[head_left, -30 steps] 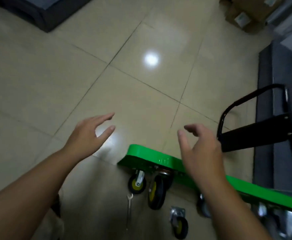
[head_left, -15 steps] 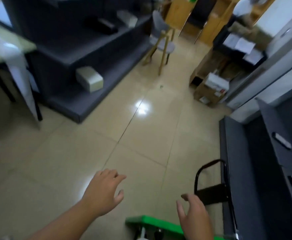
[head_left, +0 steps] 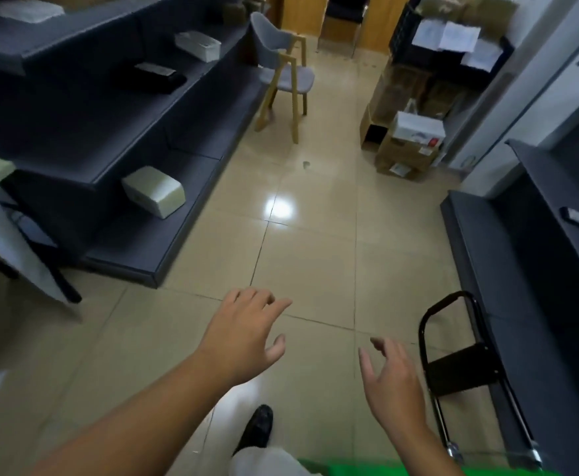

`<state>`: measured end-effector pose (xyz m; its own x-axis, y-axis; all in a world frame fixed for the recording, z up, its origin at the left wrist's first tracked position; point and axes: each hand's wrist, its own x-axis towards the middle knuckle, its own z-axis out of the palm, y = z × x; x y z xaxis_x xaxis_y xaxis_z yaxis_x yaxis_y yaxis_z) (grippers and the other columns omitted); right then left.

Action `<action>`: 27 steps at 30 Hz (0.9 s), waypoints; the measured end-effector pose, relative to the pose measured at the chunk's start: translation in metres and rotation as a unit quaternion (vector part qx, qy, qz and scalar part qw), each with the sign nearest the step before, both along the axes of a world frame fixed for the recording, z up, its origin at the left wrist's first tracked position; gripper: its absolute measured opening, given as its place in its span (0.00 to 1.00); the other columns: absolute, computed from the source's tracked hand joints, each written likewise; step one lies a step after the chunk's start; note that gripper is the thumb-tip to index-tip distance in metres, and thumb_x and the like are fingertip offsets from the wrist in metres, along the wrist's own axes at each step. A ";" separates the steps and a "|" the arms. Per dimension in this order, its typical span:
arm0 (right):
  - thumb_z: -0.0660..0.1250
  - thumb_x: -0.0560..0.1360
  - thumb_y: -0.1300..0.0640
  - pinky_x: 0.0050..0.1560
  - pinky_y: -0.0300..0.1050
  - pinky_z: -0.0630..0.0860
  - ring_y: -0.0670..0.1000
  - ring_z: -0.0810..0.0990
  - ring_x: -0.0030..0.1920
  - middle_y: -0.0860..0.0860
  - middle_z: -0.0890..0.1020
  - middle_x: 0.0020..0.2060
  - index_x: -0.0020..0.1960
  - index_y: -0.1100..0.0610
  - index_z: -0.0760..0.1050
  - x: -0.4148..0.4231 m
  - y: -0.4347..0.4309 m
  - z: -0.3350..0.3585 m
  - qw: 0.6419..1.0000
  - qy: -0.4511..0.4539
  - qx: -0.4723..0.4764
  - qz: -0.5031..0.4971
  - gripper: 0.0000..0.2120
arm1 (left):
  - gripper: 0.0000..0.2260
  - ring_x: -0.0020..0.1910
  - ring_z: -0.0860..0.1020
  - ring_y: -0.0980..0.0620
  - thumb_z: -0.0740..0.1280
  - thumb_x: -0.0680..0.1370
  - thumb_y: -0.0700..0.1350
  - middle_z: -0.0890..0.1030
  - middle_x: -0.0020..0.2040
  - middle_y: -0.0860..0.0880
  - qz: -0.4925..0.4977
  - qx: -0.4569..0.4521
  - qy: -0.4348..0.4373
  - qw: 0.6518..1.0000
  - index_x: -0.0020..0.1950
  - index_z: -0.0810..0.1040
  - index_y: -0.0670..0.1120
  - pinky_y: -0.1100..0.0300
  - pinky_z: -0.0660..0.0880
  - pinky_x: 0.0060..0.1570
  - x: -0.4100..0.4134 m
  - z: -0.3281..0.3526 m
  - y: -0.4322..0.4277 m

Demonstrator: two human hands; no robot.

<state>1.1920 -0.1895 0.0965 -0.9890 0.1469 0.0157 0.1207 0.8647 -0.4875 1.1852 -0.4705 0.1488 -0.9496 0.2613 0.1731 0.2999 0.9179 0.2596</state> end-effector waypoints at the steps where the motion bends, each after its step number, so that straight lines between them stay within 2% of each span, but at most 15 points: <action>1: 0.68 0.79 0.48 0.57 0.46 0.76 0.47 0.77 0.57 0.44 0.78 0.53 0.62 0.51 0.76 -0.011 0.002 -0.007 1.000 -0.010 -0.004 -0.012 0.13 | 0.24 0.49 0.78 0.49 0.62 0.71 0.58 0.79 0.50 0.53 -0.018 -0.007 0.002 1.000 0.64 0.79 0.52 0.53 0.75 0.51 -0.017 0.000 0.001; 5: 0.67 0.79 0.48 0.58 0.50 0.77 0.50 0.77 0.57 0.47 0.79 0.55 0.61 0.51 0.76 -0.045 0.012 -0.027 0.993 -0.070 -0.023 -0.089 0.13 | 0.23 0.49 0.77 0.49 0.62 0.72 0.58 0.79 0.51 0.53 -0.053 -0.029 -0.007 0.998 0.65 0.79 0.52 0.54 0.73 0.51 -0.079 0.005 -0.001; 8: 0.68 0.79 0.47 0.56 0.49 0.77 0.47 0.77 0.55 0.45 0.78 0.53 0.60 0.49 0.76 -0.085 0.019 -0.023 0.989 -0.084 -0.022 -0.123 0.12 | 0.23 0.50 0.77 0.49 0.65 0.72 0.56 0.79 0.52 0.53 -0.065 -0.028 -0.027 0.997 0.66 0.78 0.52 0.55 0.71 0.53 -0.122 0.009 -0.006; 11: 0.68 0.79 0.48 0.54 0.49 0.77 0.48 0.77 0.56 0.45 0.79 0.53 0.60 0.50 0.77 -0.131 0.024 -0.017 0.988 -0.071 -0.025 -0.138 0.13 | 0.23 0.49 0.77 0.48 0.65 0.71 0.56 0.79 0.52 0.53 -0.082 -0.035 -0.035 0.995 0.65 0.79 0.52 0.55 0.70 0.54 -0.175 0.014 -0.013; 14: 0.68 0.79 0.49 0.53 0.48 0.77 0.48 0.77 0.55 0.46 0.79 0.53 0.59 0.51 0.77 -0.176 0.028 -0.013 0.986 -0.048 -0.029 -0.158 0.11 | 0.23 0.48 0.78 0.49 0.63 0.72 0.57 0.79 0.50 0.53 -0.110 -0.059 -0.048 0.991 0.64 0.80 0.52 0.55 0.74 0.50 -0.232 0.017 -0.013; 17: 0.67 0.79 0.48 0.54 0.48 0.77 0.48 0.77 0.56 0.45 0.79 0.54 0.58 0.49 0.76 -0.221 0.030 -0.020 0.982 -0.061 -0.016 -0.176 0.10 | 0.21 0.47 0.78 0.51 0.60 0.73 0.55 0.80 0.49 0.55 -0.157 -0.068 -0.037 0.985 0.63 0.80 0.53 0.58 0.69 0.51 -0.296 0.005 -0.004; 19: 0.66 0.79 0.47 0.53 0.47 0.76 0.48 0.76 0.55 0.45 0.78 0.53 0.58 0.49 0.76 -0.246 0.032 -0.024 0.978 -0.064 -0.013 -0.197 0.09 | 0.21 0.47 0.79 0.49 0.60 0.73 0.54 0.80 0.49 0.54 -0.192 -0.060 -0.028 0.979 0.63 0.80 0.53 0.57 0.68 0.52 -0.341 -0.008 0.009; 23: 0.64 0.80 0.46 0.51 0.43 0.76 0.46 0.77 0.54 0.43 0.77 0.52 0.57 0.48 0.75 -0.280 0.043 -0.022 0.955 -0.066 -0.025 -0.287 0.08 | 0.22 0.48 0.79 0.49 0.61 0.73 0.54 0.79 0.50 0.54 -0.287 -0.071 -0.044 0.954 0.65 0.80 0.54 0.54 0.69 0.53 -0.428 -0.017 0.053; 27: 0.63 0.81 0.46 0.51 0.43 0.75 0.46 0.75 0.53 0.44 0.77 0.53 0.59 0.48 0.75 -0.297 0.065 -0.031 0.924 -0.081 -0.035 -0.372 0.09 | 0.22 0.49 0.78 0.48 0.61 0.73 0.54 0.80 0.51 0.53 -0.396 -0.101 -0.056 0.911 0.66 0.79 0.54 0.52 0.73 0.54 -0.492 -0.024 0.121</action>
